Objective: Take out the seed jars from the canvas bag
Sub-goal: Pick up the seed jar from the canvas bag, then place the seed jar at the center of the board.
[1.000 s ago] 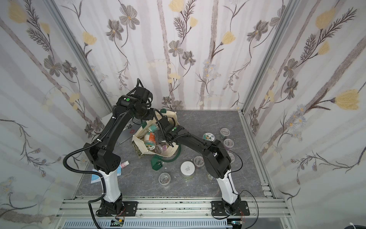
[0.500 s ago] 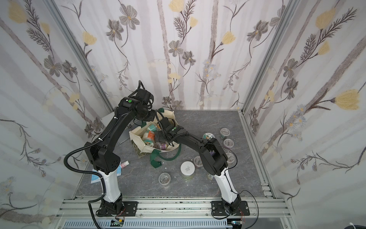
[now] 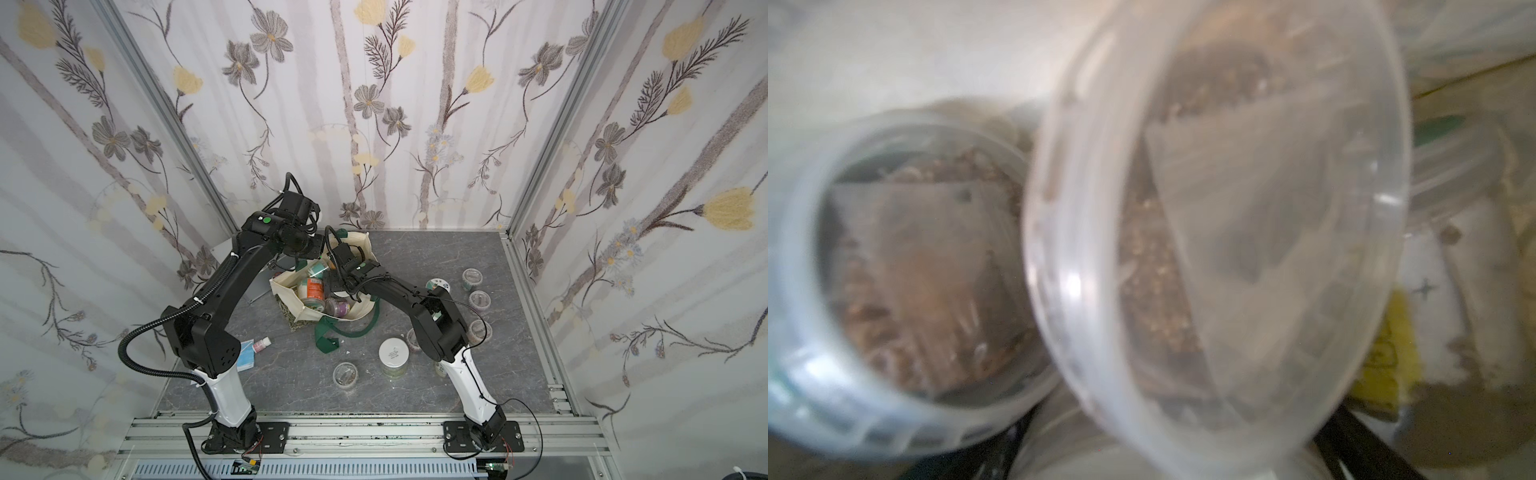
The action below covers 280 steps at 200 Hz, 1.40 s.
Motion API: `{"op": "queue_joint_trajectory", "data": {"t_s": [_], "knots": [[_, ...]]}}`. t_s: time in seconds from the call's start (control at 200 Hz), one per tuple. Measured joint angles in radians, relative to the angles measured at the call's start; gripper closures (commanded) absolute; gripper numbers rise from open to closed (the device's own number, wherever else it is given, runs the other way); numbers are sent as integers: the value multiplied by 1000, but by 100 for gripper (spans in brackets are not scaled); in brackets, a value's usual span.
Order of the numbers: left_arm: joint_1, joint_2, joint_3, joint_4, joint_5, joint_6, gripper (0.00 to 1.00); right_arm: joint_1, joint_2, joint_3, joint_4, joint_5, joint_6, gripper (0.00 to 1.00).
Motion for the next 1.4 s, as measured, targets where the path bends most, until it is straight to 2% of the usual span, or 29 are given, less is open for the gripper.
{"op": "queue_joint_trajectory", "data": {"t_s": [0.165, 0.395, 0.899, 1.219, 1.399], "knots": [[-6, -20, -29, 25, -1, -6, 100, 15, -78, -11, -49, 42, 0, 21], [-7, -27, -54, 44, -30, -8, 100, 35, -228, -82, -53, 61, -3, 23], [-8, -21, -72, 65, -71, -8, 100, 40, -691, -440, 40, 22, 26, 24], [-8, -21, -76, 70, -69, -13, 100, -45, -1054, -767, 48, 29, 87, 25], [-8, -34, -93, 84, -59, -16, 100, -143, -1113, -847, 24, 53, 94, 25]]}}
